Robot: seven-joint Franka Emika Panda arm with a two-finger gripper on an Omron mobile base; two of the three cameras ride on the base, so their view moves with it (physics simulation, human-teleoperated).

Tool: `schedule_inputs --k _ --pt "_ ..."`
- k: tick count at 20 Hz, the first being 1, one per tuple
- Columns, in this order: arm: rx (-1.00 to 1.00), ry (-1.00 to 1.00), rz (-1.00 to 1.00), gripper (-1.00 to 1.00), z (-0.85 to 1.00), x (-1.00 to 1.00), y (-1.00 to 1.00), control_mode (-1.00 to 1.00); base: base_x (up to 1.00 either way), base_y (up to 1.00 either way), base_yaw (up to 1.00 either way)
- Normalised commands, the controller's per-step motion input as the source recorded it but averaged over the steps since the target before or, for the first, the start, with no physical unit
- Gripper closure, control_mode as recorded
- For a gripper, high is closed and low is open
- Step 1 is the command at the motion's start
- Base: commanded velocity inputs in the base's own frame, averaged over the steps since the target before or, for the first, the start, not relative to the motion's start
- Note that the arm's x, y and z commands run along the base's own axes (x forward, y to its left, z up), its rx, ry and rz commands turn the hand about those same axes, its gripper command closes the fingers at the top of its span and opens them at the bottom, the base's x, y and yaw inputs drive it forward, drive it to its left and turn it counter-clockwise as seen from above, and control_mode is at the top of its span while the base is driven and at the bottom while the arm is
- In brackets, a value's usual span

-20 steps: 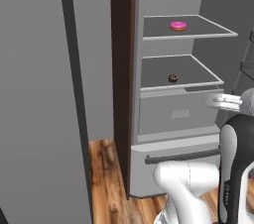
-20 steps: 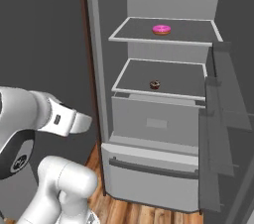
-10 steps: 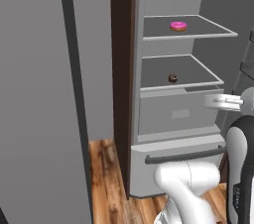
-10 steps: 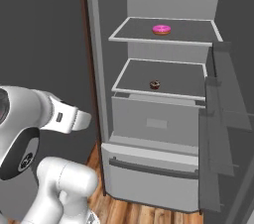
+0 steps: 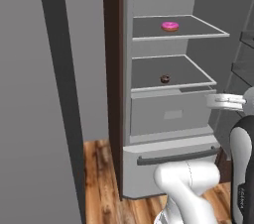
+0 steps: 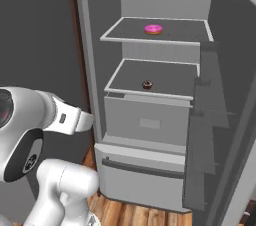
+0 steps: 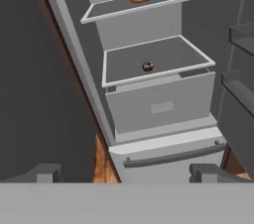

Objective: Take the donut and cupcake from the fridge and place them on the empty tray on the dining counter.

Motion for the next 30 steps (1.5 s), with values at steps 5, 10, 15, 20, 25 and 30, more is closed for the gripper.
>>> schedule_inputs --k 5,10,15,20,25,30 --pt "0.0 0.0 0.0 -1.0 0.0 0.0 0.0 1.0 0.19 -0.06 0.0" --pt "0.0 0.0 0.0 -1.0 0.0 0.0 0.0 1.0 0.77 -0.41 0.0" --pt "0.0 0.0 0.0 -1.0 0.0 0.0 0.0 1.0 0.89 -0.51 0.0" --pt "0.0 0.0 0.0 -1.0 0.0 0.0 0.0 1.0 1.0 -0.1 0.0" --pt "0.0 0.0 0.0 -1.0 0.0 0.0 0.0 1.0 0.99 0.0 0.01" --pt "0.0 0.0 0.0 -1.0 0.0 0.0 0.0 1.0 0.16 0.0 0.01"
